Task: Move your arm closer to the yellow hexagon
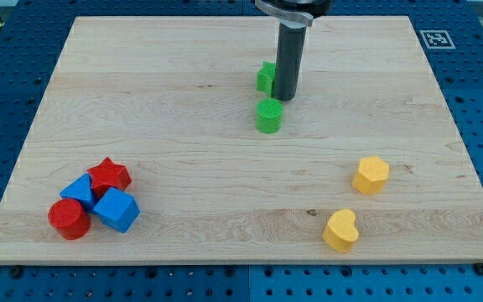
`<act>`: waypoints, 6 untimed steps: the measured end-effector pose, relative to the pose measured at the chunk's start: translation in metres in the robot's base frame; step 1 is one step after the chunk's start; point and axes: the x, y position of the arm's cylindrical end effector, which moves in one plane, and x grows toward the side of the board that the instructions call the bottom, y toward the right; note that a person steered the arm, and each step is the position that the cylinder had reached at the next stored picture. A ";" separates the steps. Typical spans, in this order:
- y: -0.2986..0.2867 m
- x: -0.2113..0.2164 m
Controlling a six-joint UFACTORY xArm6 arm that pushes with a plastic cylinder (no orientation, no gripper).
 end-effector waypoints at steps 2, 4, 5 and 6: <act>0.042 0.035; 0.114 0.105; 0.092 0.105; 0.050 0.105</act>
